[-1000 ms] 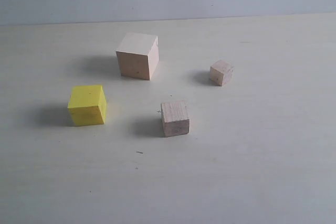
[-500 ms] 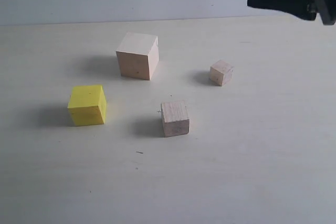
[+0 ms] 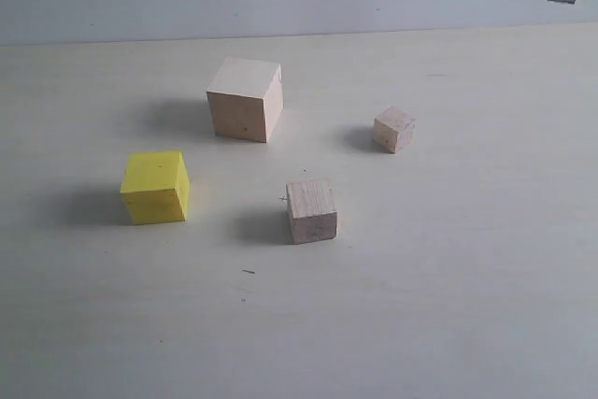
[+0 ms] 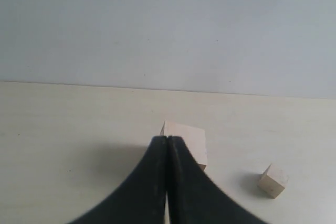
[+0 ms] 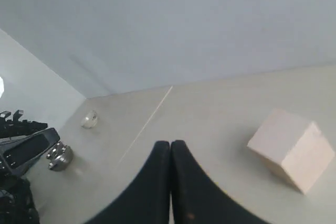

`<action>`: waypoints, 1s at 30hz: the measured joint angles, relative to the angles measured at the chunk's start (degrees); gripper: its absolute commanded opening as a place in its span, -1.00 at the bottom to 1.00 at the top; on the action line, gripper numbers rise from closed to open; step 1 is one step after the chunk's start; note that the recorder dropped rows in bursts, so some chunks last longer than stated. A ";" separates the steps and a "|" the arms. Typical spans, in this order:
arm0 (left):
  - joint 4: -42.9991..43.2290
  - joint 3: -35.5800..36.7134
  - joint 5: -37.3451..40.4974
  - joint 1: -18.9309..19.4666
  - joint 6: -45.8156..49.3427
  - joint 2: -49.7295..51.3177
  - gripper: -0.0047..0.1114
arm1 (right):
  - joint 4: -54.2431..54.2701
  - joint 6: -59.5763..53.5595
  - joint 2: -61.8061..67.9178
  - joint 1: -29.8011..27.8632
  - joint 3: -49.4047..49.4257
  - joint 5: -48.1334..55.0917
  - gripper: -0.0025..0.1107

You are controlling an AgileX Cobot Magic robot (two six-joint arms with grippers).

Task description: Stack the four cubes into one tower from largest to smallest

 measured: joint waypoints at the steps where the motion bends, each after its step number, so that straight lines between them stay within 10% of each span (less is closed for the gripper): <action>1: 0.00 0.00 0.00 0.00 -0.56 0.00 -0.92 | 2.46 -3.02 0.09 0.00 -0.12 -0.04 -0.96; 11: 0.00 0.00 5.67 0.00 -4.20 -0.23 -0.92 | 41.22 -27.08 0.13 -0.10 -0.62 0.82 -0.96; 21: -0.10 0.00 7.25 0.00 -4.20 -3.31 -0.92 | 12.24 -54.28 0.13 0.90 -8.81 9.11 -0.96; 26: -0.61 0.00 7.38 -0.10 -4.20 -4.72 -0.92 | 24.80 -38.38 -0.84 0.95 -9.93 26.00 -0.96; 30: -0.61 0.00 7.38 -0.10 -4.20 -5.35 -0.92 | 36.88 -4.73 -2.53 0.95 -8.99 35.82 -0.96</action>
